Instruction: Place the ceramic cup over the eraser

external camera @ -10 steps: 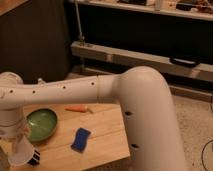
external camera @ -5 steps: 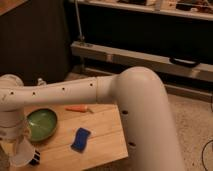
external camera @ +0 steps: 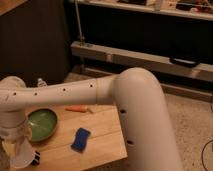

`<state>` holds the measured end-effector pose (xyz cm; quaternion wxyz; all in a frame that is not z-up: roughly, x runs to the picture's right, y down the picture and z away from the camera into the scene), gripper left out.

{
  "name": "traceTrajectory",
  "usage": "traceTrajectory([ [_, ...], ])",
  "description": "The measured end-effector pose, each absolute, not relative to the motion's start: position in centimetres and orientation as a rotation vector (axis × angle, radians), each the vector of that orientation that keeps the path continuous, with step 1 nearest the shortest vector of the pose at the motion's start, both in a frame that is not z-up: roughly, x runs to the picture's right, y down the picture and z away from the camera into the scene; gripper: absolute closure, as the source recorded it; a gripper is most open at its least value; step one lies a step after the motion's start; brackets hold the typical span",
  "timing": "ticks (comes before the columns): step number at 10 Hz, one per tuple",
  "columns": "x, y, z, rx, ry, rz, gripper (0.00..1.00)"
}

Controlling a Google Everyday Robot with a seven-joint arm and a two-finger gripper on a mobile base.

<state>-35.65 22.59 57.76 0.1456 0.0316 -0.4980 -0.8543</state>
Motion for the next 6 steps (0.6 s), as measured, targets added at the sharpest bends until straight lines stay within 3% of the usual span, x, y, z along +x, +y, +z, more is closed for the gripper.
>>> traceTrajectory([
  [5, -35.42, 22.79, 58.22, 0.064, -1.428, -2.465, 0.36],
  [6, -35.28, 22.77, 58.29, 0.06, -1.419, -2.462, 0.3],
])
